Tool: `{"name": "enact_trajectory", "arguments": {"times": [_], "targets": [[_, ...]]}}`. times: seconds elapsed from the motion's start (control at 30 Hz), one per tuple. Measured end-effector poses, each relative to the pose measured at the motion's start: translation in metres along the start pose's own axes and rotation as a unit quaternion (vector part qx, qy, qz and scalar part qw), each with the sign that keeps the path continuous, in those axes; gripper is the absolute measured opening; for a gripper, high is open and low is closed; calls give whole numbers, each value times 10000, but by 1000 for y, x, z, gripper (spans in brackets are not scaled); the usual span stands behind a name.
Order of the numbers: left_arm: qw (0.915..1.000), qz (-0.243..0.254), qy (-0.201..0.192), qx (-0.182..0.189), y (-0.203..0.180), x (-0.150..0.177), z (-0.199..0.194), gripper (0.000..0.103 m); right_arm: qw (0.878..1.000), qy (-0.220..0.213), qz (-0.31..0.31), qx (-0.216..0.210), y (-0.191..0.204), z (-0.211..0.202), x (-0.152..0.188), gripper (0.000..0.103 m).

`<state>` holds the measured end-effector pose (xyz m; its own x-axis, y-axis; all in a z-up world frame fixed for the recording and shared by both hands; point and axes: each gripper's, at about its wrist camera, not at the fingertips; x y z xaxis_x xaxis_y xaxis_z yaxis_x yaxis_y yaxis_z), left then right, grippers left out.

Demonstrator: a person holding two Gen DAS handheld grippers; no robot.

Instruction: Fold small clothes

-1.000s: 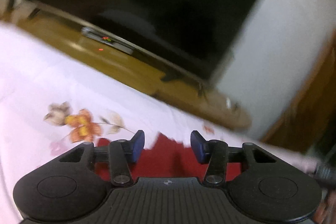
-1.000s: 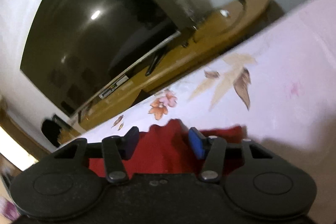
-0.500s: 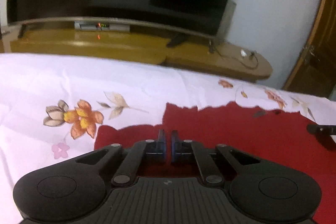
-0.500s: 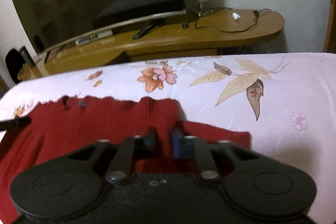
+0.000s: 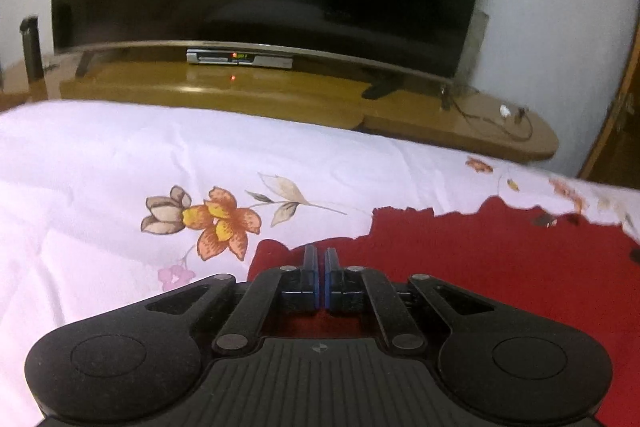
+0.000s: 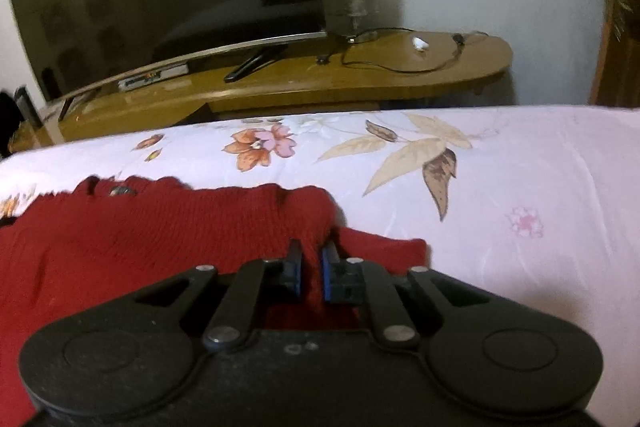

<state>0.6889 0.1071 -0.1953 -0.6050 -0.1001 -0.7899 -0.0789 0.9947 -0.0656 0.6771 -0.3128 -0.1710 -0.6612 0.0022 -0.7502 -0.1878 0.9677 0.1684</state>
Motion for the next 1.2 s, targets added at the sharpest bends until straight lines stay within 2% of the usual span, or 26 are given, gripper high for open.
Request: {"name": "enact_trajectory", "arguments": {"times": [0.03,0.1,0.2,0.27,0.3,0.33,0.37,0.4,0.47,0.53,0.6,0.67,0.7,0.73,0.8,0.87,0.93,0.97,1.0,1.1,1.2], "targets": [[10000,26,-11,-5,0,-1,-3,2,10000,-53,-24,-13,1,-3,-1,26],[9997,-194,-172,16,7,-5,-15,3,9997,-253,10,-49,1,-15,-3,33],[9969,-456,-615,191,4,-12,-43,4,9985,-502,-126,-180,12,-33,-9,33],[9957,-257,-717,524,-20,-16,-52,7,9970,-537,-282,-486,28,-38,-13,33],[9952,-30,-686,699,-38,-18,-53,21,9960,-484,-349,-660,38,-35,-14,33],[9938,150,-677,865,-54,-18,-53,49,9950,-415,-413,-811,51,-29,-14,33],[9922,315,-686,993,-70,-16,-52,61,9938,-336,-474,-944,65,-23,-14,33],[9905,440,-712,1087,-85,-13,-51,68,9926,-229,-542,-1059,80,-14,-13,31],[9885,638,-604,1229,-102,-5,-42,68,9912,-31,-700,-1121,103,0,-11,32],[9909,784,-378,1031,-107,4,-30,68,9912,74,-839,-1022,118,13,-6,33],[9937,689,-215,856,-88,10,-21,68,9915,154,-955,-869,117,21,-3,31],[9954,353,-182,877,-59,9,-19,68,9938,148,-862,-683,99,17,-2,33],[9967,277,-189,742,-45,8,-21,68,9954,145,-755,-570,85,13,-2,32],[9975,308,-199,596,-38,8,-21,68,9971,154,-706,-248,69,8,-1,30],[9982,143,-143,560,-20,9,-20,68,9988,96,-473,-51,32,-1,3,28],[9982,76,-118,578,-17,10,-19,68,9996,49,-196,-192,7,-8,4,26],[9987,208,-149,446,-24,10,-19,68,9997,91,-156,-191,8,-11,1,27],[9988,191,-191,409,-25,12,-24,68,9997,69,-179,-154,12,-14,0,28],[9986,120,-285,430,-27,11,-32,68,9997,2,-180,-144,18,-18,-1,34],[9960,120,-539,697,-42,11,-59,68,9984,-260,-260,-431,42,-39,4,37],[9936,180,-428,1030,-68,16,-67,68,9953,-203,-520,-796,75,-41,13,37]]}}
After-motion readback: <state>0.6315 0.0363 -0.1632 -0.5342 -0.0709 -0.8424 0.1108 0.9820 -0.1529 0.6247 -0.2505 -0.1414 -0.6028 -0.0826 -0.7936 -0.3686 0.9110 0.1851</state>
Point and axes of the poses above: each gripper's, at about its wrist camera, not at the fingertips, and z roughly the way its jaws point, y to its left, x to its underside, and after that the axes turned 6 degrees about -x, right-handed
